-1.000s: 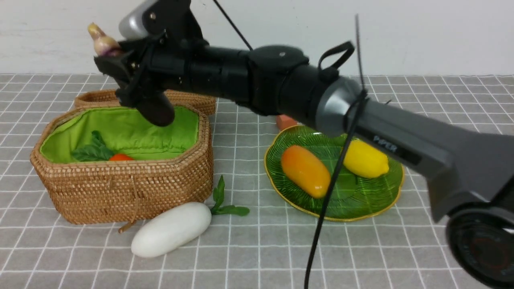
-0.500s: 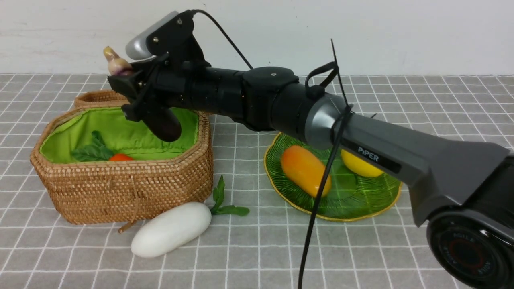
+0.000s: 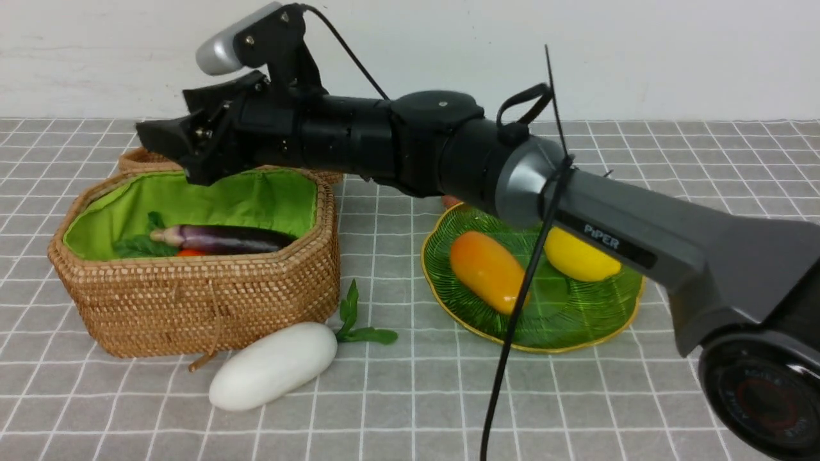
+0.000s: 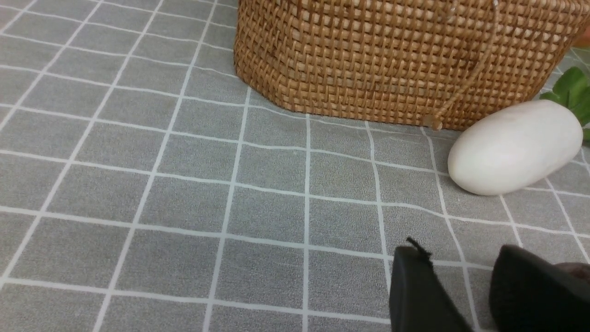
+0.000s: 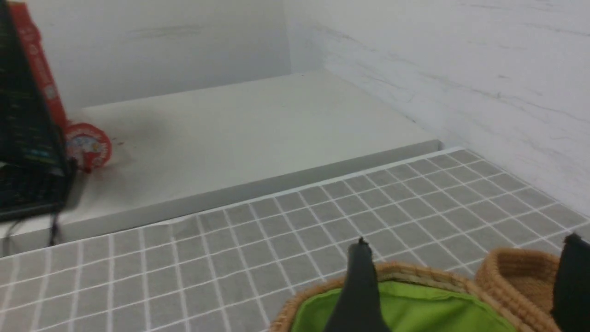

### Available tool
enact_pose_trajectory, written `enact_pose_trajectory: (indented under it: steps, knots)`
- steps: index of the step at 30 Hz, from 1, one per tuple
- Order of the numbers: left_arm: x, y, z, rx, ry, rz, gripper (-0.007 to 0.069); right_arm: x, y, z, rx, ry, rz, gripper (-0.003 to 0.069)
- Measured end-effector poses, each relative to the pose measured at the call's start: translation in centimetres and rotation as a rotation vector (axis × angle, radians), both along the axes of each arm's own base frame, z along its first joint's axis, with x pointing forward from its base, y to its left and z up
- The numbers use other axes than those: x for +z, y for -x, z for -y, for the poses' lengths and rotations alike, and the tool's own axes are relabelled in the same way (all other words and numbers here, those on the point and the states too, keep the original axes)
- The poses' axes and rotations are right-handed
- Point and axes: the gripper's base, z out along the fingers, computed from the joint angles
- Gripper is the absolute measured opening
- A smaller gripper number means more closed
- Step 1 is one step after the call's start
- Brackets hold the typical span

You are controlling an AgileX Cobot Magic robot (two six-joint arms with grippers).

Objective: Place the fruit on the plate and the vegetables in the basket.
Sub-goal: Grab an eggplant with your right arm and place it in the basket on the left, then grab a mangosteen with your left arm and put it on the plate on the right

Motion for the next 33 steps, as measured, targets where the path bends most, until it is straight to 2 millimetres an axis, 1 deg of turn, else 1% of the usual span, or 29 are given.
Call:
enact_pose_trajectory:
  steps: [2, 4, 5, 7, 8, 9, 11, 12, 13, 15, 18, 20, 22, 24, 26, 27, 29, 30, 31, 33]
  knots:
    - [0.0, 0.0, 0.0, 0.0, 0.0, 0.0, 0.0239, 0.8, 0.9, 0.3, 0.092, 0.02, 0.014, 0.0474]
    - [0.0, 0.0, 0.0, 0.0, 0.0, 0.0, 0.0239, 1.5, 1.6, 0.9, 0.167, 0.069, 0.027, 0.0419]
    - [0.0, 0.0, 0.0, 0.0, 0.0, 0.0, 0.0239, 2.0, 2.1, 1.6, 0.216, 0.114, 0.027, 0.0362]
    - [0.0, 0.0, 0.0, 0.0, 0.0, 0.0, 0.0239, 3.1, 2.6, 2.9, 0.252, 0.204, 0.019, 0.0273]
    - [0.0, 0.0, 0.0, 0.0, 0.0, 0.0, 0.0239, 3.0, 2.5, 3.0, 0.255, 0.202, 0.005, 0.0262]
    - [0.0, 0.0, 0.0, 0.0, 0.0, 0.0, 0.0239, 3.8, 2.7, 4.5, 0.26, 0.274, -0.022, 0.0185]
    - [0.0, 0.0, 0.0, 0.0, 0.0, 0.0, 0.0239, 5.1, 2.7, 7.0, 0.225, 0.378, -0.067, 0.0078]
    - [0.0, 0.0, 0.0, 0.0, 0.0, 0.0, 0.0239, 5.5, 2.8, 7.4, 0.211, 0.396, -0.075, 0.0067]
    - [0.0, 0.0, 0.0, 0.0, 0.0, 0.0, 0.0239, 6.7, 2.8, 9.5, 0.152, 0.458, -0.115, 0.0011]
    - [0.0, 0.0, 0.0, 0.0, 0.0, 0.0, 0.0239, 8.8, 2.9, 12.7, 0.028, 0.514, -0.184, -0.0015]
    - [0.0, 0.0, 0.0, 0.0, 0.0, 0.0, 0.0239, 11.7, 3.5, 17.1, -0.158, 0.536, -0.3, -0.0018]
    - [0.0, 0.0, 0.0, 0.0, 0.0, 0.0, 0.0239, 13.3, 4.6, 19.4, -0.261, 0.544, -0.343, -0.0018]
    - [0.0, 0.0, 0.0, 0.0, 0.0, 0.0, 0.0239, 14.0, 6.0, 21.2, -0.347, 0.554, -0.379, -0.0016]
    - [0.0, 0.0, 0.0, 0.0, 0.0, 0.0, 0.0239, 13.9, 7.2, 22.3, -0.409, 0.567, -0.401, -0.0014]
    - [0.0, 0.0, 0.0, 0.0, 0.0, 0.0, 0.0239, 12.7, 8.6, 23.4, -0.469, 0.585, -0.421, -0.0014]
    - [0.0, 0.0, 0.0, 0.0, 0.0, 0.0, 0.0239, 12.4, 9.6, 24.0, -0.506, 0.572, -0.407, -0.0014]
    - [0.0, 0.0, 0.0, 0.0, 0.0, 0.0, 0.0239, 10.4, 11.1, 25.0, -0.561, 0.546, -0.405, -0.0013]
    - [0.0, 0.0, 0.0, 0.0, 0.0, 0.0, 0.0239, 10.6, 11.5, 25.2, -0.568, 0.536, -0.396, -0.0012]
    - [0.0, 0.0, 0.0, 0.0, 0.0, 0.0, 0.0239, 9.4, 12.5, 25.7, -0.592, 0.514, -0.385, -0.0011]
    - [0.0, 0.0, 0.0, 0.0, 0.0, 0.0, 0.0239, 7.5, 13.8, 26.4, -0.618, 0.497, -0.384, -0.001]
